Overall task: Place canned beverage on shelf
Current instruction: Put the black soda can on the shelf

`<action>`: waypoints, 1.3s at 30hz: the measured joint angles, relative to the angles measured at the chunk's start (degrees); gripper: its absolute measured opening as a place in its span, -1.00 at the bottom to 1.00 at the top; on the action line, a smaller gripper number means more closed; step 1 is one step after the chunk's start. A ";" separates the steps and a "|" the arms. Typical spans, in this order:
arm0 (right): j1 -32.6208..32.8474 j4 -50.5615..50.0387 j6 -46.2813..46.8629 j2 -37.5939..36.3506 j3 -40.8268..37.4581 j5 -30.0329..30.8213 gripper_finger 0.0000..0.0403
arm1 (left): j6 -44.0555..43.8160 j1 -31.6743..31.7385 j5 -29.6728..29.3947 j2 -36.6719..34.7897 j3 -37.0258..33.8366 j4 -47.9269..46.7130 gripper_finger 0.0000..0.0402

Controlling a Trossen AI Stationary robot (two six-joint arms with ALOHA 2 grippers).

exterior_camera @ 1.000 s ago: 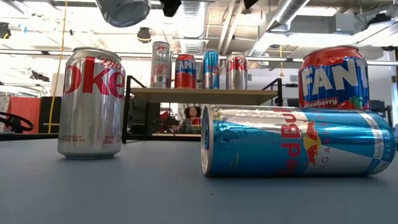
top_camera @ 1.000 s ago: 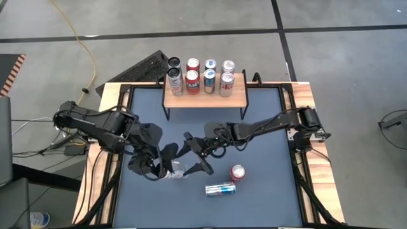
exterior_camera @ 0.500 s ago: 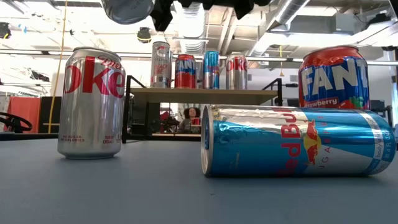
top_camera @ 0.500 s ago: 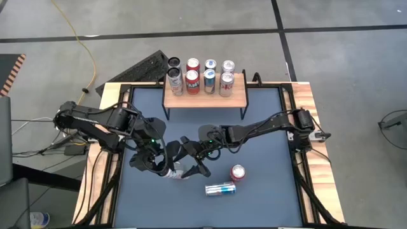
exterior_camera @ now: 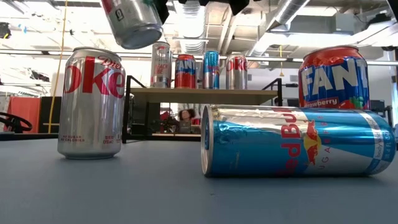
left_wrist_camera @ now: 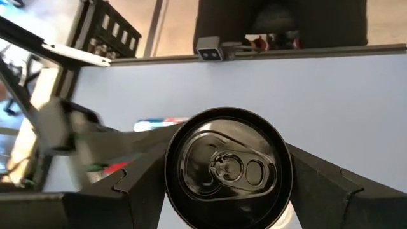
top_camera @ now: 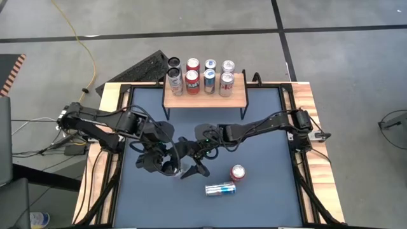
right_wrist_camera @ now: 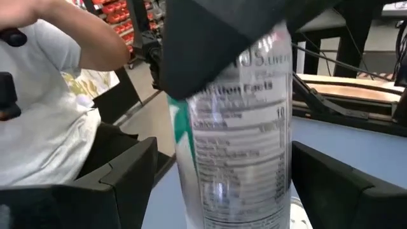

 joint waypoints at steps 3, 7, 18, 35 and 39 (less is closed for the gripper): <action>0.02 0.40 0.04 1.03 -0.02 -0.04 0.64 | 0.52 0.00 0.32 -0.02 0.00 1.17 0.28; 0.02 1.39 -0.31 1.02 -0.10 0.00 0.64 | -0.45 0.02 0.18 0.12 0.00 1.09 0.28; 0.04 0.92 -0.71 1.00 -0.07 0.96 0.35 | -2.21 0.00 -0.05 0.37 0.00 1.30 0.28; 0.70 0.50 -1.49 0.98 -0.09 0.70 0.07 | -8.02 -2.07 -6.11 0.24 0.00 3.03 0.35; 0.70 1.46 -1.50 0.87 -0.07 0.73 0.07 | -13.31 -3.03 -7.41 -0.11 1.60 2.90 0.35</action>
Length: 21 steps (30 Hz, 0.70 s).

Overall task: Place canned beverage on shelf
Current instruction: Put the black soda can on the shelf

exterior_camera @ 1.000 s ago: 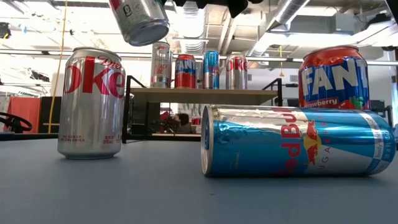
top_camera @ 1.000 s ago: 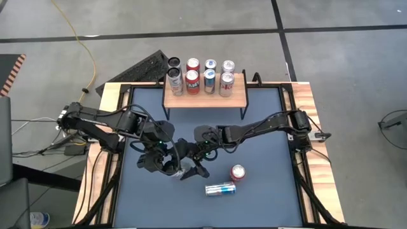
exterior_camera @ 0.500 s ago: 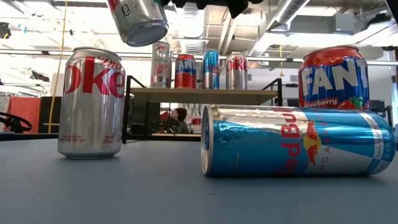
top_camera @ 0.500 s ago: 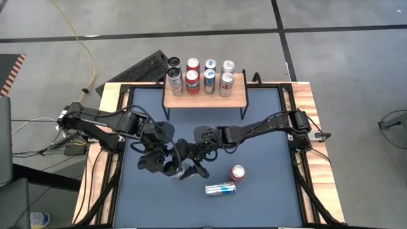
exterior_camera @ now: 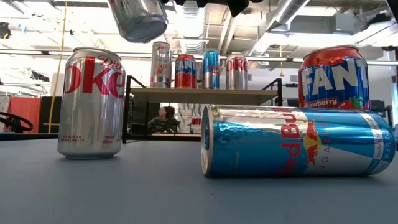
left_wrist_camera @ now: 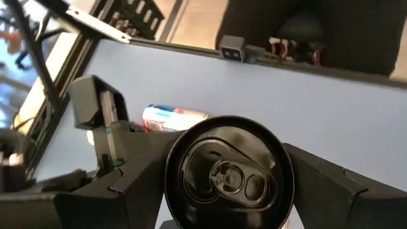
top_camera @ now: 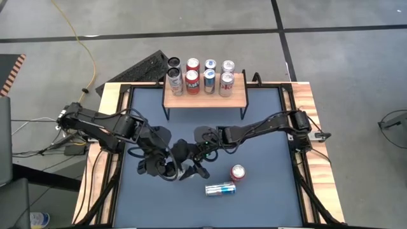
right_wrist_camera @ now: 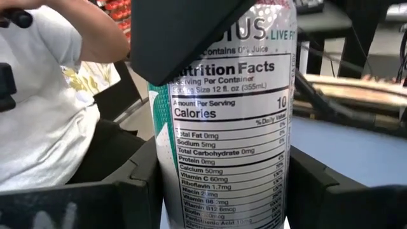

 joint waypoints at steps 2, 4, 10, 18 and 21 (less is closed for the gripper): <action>0.00 1.06 0.09 -0.16 0.11 0.22 0.07 | -2.94 -0.32 -0.37 0.00 1.94 -1.03 0.35; -0.04 2.09 0.27 -0.18 0.13 0.43 0.07 | -4.60 -0.56 -1.35 0.00 3.59 -2.18 0.35; -0.50 2.66 0.03 -0.16 0.11 0.32 0.07 | -7.00 -1.08 -3.39 -0.02 4.61 -2.94 0.36; -0.48 2.55 -0.19 -0.05 0.04 -0.06 0.07 | -4.03 -1.62 -3.87 0.00 4.26 -2.14 0.36; -0.43 2.44 -0.19 -0.05 0.02 -0.89 0.07 | -3.34 -2.47 -6.26 -0.04 4.27 -0.50 0.37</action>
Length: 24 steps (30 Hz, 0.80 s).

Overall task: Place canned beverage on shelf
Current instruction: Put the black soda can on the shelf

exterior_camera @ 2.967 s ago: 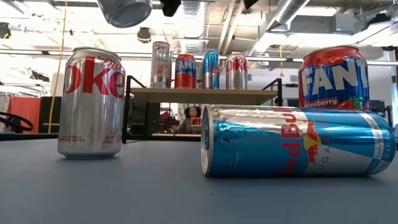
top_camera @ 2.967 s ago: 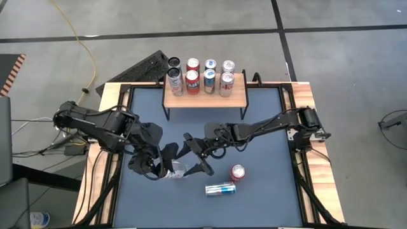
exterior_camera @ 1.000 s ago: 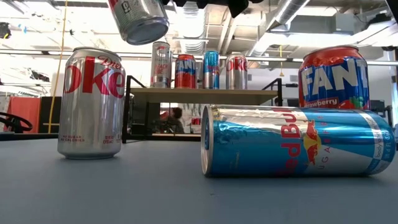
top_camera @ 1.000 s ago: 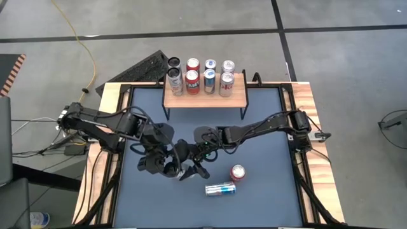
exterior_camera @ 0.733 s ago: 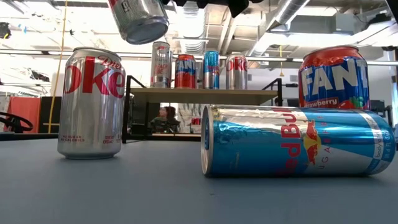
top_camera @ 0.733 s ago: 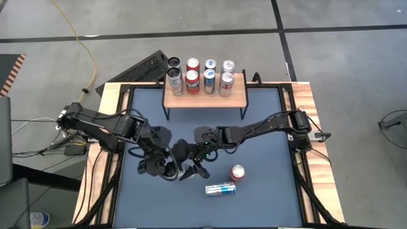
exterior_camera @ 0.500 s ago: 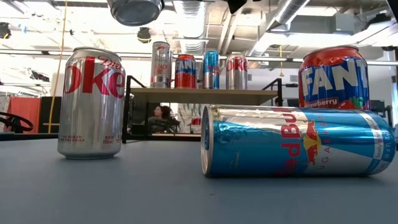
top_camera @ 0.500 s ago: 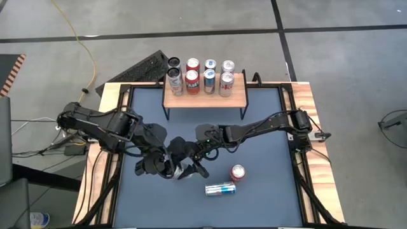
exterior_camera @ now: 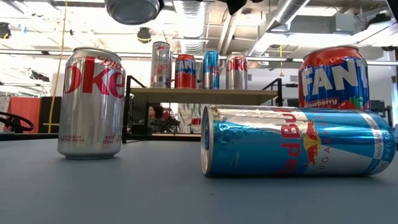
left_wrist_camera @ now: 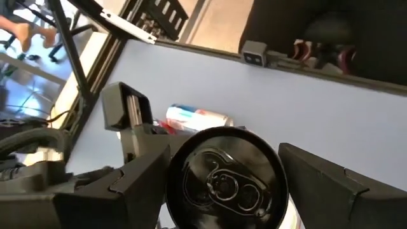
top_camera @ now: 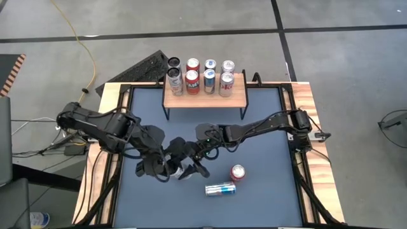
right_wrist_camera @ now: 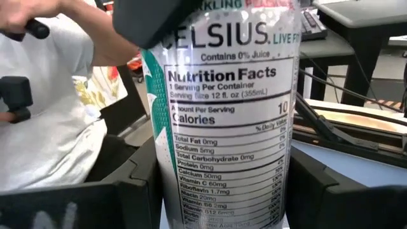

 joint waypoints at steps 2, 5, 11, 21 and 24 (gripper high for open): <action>0.02 -0.18 -0.03 0.03 -0.04 -0.03 0.07 | 0.66 -0.68 -1.36 0.00 0.00 -0.06 0.37; 0.02 -0.54 -0.01 0.11 -0.11 -0.01 0.07 | 1.48 -1.74 -2.66 -0.02 0.00 0.33 0.37; 0.02 -2.00 0.25 0.68 -0.39 0.84 0.07 | 0.26 -3.13 -9.72 -0.17 0.25 1.78 0.37; -2.52 -0.11 -2.04 -0.57 -0.24 2.34 0.07 | -5.61 -6.83 -21.99 -0.35 4.69 0.27 0.37; -4.27 0.77 -2.86 -1.06 -0.08 5.54 0.07 | -8.69 -8.61 -25.54 -0.82 7.12 -1.57 0.37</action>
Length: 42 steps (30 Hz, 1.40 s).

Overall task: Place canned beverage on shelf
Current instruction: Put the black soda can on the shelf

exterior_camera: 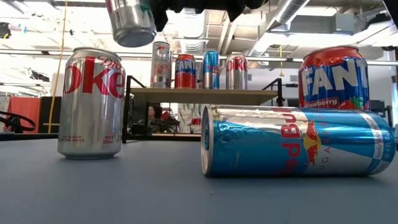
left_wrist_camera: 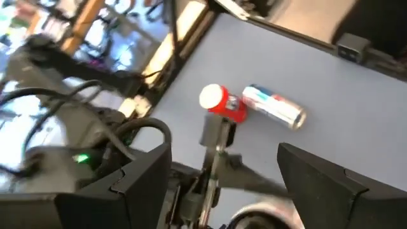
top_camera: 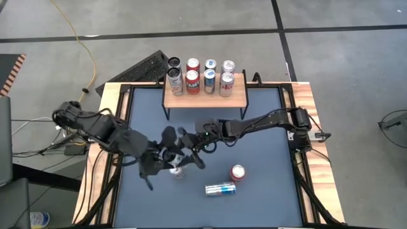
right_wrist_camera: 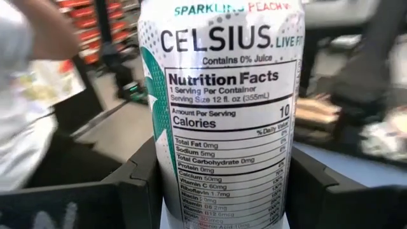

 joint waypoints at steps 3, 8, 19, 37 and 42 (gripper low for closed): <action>-2.27 1.02 0.03 -0.10 -0.02 3.24 0.07 | -3.18 -1.75 -4.46 -0.81 2.20 -1.14 0.37; -5.17 5.20 -1.54 -0.46 -0.06 18.32 0.07 | -5.16 -5.62 -11.49 -3.97 2.70 -1.02 0.37; -12.38 9.94 -2.98 -0.47 -0.01 6.41 0.07 | -12.99 -12.36 -16.14 -9.08 2.56 -1.84 0.37; -18.50 26.65 -2.29 -3.53 -12.55 9.79 0.07 | -16.62 -17.15 -19.55 -9.00 2.45 -4.44 0.37; -18.60 26.66 -1.48 -3.49 -12.55 11.81 0.08 | -16.50 -17.15 -19.15 -8.95 2.45 -4.48 0.37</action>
